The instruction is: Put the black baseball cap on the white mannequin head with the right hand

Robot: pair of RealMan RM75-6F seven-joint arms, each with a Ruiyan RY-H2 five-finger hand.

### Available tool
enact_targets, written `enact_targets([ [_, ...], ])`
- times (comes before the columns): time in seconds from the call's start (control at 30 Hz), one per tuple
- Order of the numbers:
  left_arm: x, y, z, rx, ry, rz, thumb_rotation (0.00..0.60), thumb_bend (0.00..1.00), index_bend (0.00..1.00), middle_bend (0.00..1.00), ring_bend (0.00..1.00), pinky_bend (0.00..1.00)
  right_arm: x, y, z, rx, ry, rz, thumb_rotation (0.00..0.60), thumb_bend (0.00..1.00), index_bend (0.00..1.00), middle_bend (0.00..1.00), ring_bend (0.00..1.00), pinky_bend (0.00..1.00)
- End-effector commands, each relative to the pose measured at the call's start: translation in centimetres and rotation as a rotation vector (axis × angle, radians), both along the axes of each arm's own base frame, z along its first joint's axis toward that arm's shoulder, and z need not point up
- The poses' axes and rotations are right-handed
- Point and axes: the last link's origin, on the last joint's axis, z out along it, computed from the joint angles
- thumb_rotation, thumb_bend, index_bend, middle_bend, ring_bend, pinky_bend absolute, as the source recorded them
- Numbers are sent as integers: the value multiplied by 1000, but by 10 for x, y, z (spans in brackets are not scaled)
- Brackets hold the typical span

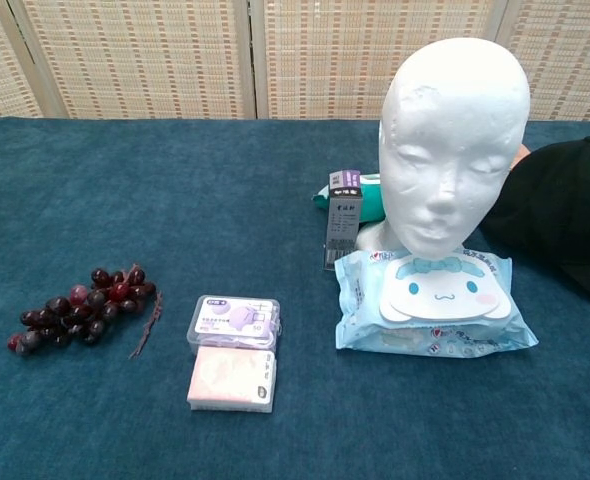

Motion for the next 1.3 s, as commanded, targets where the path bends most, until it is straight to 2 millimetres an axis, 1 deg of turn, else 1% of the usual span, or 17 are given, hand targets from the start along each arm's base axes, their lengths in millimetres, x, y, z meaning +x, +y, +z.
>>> enact_targets([
  [0.03, 0, 0, 1, 1, 0, 1, 600, 5, 674, 482, 365, 520, 5, -1, 4, -24, -19, 27, 600, 0, 670, 780, 542, 628],
  [0.13, 0, 0, 1, 1, -1, 1, 600, 6, 674, 482, 365, 520, 9, -4, 8, -50, -36, 53, 600, 0, 667, 725, 514, 628],
  [0.3, 0, 0, 1, 0, -2, 1, 600, 6, 674, 482, 365, 520, 18, -12, 16, -93, -60, 94, 600, 0, 606, 624, 451, 628],
  [0.4, 0, 0, 1, 1, -3, 1, 600, 6, 674, 482, 365, 520, 26, -17, 18, -119, -88, 126, 600, 0, 594, 582, 423, 628],
  [0.57, 0, 0, 2, 2, -7, 2, 600, 5, 674, 482, 365, 520, 41, -23, 22, -171, -144, 197, 600, 0, 594, 570, 416, 623],
  [0.7, 0, 0, 2, 2, -11, 1, 600, 6, 674, 482, 365, 520, 48, -27, 24, -201, -172, 224, 600, 0, 594, 550, 402, 584],
  [0.87, 0, 0, 3, 2, -15, 3, 600, 6, 674, 482, 365, 520, 50, -26, 24, -211, -168, 238, 600, 0, 594, 512, 375, 535],
  [1.1, 1, -1, 3, -2, -23, 2, 600, 6, 674, 482, 365, 520, 49, -28, 25, -249, -171, 216, 600, 8, 594, 434, 309, 442],
  [1.2, 1, -1, 3, -3, -25, 4, 600, 5, 674, 482, 365, 520, 49, -31, 26, -272, -186, 205, 600, 53, 579, 419, 293, 409],
  [1.3, 2, 0, 4, -3, -29, 2, 600, 5, 674, 482, 365, 520, 49, -32, 26, -289, -204, 193, 600, 100, 569, 414, 288, 398],
])
